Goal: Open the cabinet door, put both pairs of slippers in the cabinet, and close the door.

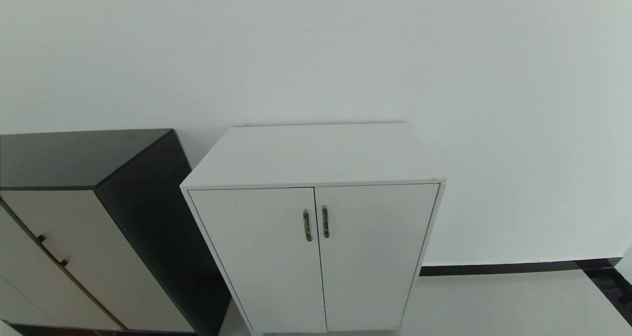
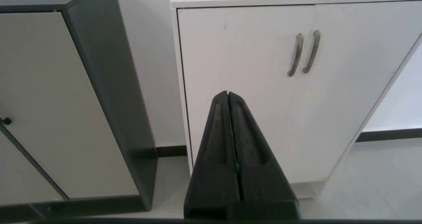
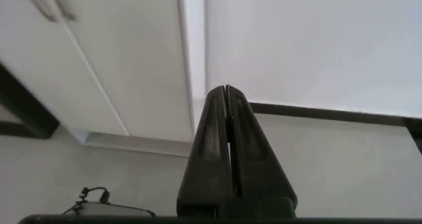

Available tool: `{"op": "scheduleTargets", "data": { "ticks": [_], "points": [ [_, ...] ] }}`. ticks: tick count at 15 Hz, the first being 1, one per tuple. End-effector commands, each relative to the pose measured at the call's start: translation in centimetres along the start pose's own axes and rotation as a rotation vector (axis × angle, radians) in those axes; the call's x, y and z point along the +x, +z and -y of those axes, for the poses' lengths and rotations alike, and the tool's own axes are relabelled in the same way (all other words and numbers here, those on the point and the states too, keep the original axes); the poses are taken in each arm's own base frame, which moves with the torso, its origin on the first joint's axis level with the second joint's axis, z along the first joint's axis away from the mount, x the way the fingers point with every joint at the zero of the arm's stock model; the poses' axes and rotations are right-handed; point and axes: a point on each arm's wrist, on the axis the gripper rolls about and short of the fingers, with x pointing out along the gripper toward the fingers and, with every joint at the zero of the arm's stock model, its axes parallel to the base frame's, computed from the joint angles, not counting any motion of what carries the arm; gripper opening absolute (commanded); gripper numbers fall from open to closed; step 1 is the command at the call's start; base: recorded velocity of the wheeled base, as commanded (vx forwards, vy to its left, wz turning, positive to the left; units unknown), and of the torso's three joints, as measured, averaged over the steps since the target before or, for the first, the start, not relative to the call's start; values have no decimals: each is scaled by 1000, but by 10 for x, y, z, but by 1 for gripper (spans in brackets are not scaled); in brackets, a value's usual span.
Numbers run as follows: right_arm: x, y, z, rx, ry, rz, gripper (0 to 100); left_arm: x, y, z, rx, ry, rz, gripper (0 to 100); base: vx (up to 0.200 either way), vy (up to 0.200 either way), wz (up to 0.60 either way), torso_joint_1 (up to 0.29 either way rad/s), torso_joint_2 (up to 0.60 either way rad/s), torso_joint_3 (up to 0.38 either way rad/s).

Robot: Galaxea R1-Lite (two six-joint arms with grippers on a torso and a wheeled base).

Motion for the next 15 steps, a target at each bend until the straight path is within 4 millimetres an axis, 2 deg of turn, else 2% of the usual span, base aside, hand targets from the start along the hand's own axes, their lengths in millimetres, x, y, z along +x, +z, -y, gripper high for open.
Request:
{"op": "scheduleTargets", "data": {
  "ticks": [1,6,8,9,11,12,14,15],
  "points": [
    [-6,-2,0,4,-32,73,0,0,0,0,-1,1,0,0,0,0,0,0,0,0],
    [-8,-2,-1,2,-26,101,0,0,0,0,0,-1,0,0,0,0,0,0,0,0],
    [-6,-2,-2,23,-170,75,0,0,0,0,0,-1,0,0,0,0,0,0,0,0],
    [-8,-2,-3,12,-188,102,0,0,0,0,0,-2,0,0,0,0,0,0,0,0],
    [-7,-4,-4,27,-124,100,0,0,0,0,0,-1,0,0,0,0,0,0,0,0],
    [-9,-5,-2,40,4,126,0,0,0,0,0,-1,0,0,0,0,0,0,0,0],
    [-10,-5,-3,25,-20,130,0,0,0,0,0,-2,0,0,0,0,0,0,0,0],
    [-14,-7,-4,19,-58,197,0,0,0,0,0,1,0,0,0,0,0,0,0,0]
  ]
}}
